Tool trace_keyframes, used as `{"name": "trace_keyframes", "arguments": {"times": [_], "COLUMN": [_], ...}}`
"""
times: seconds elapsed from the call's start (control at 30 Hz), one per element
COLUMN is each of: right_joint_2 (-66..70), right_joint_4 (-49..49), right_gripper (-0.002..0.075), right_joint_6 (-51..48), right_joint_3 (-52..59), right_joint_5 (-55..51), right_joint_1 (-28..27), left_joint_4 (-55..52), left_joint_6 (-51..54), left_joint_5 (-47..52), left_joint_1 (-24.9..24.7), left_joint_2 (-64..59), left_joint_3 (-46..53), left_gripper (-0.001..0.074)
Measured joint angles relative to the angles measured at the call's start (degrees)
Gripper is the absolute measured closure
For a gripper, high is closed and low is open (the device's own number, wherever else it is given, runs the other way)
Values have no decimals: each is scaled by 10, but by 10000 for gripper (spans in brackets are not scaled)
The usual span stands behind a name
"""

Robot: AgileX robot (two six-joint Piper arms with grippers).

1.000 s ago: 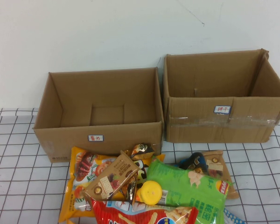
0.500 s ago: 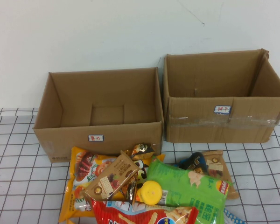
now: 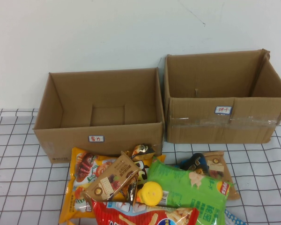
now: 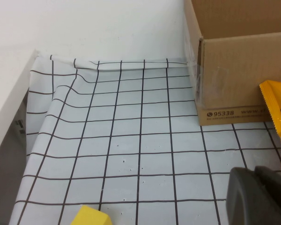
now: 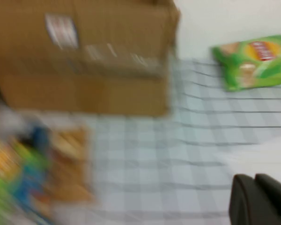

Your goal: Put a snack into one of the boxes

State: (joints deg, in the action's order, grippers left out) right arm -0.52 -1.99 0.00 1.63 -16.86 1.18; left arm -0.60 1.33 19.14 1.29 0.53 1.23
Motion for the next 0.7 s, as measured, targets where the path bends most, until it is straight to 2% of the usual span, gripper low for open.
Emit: {"name": "trace_keyframes", "arguments": {"times": [0.1, 0.17, 0.33, 0.5, 0.7], "right_joint_2": [0, 0, 0, 0, 0], "right_joint_4": [157, 205, 227, 236, 363], "right_gripper": [725, 725, 725, 725, 725], "right_joint_6": [59, 61, 0, -16, 96], "right_joint_3": [0, 0, 0, 0, 0], "right_joint_5": [44, 67, 144, 185, 187], "right_joint_1": [0, 0, 0, 0, 0], "left_joint_4": [0, 0, 0, 0, 0], "left_joint_6": [0, 0, 0, 0, 0], "left_joint_5": [0, 0, 0, 0, 0], "left_joint_1": [0, 0, 0, 0, 0], "left_joint_2": [0, 0, 0, 0, 0], "left_joint_3": [0, 0, 0, 0, 0], "left_gripper": [738, 738, 738, 738, 738]}}
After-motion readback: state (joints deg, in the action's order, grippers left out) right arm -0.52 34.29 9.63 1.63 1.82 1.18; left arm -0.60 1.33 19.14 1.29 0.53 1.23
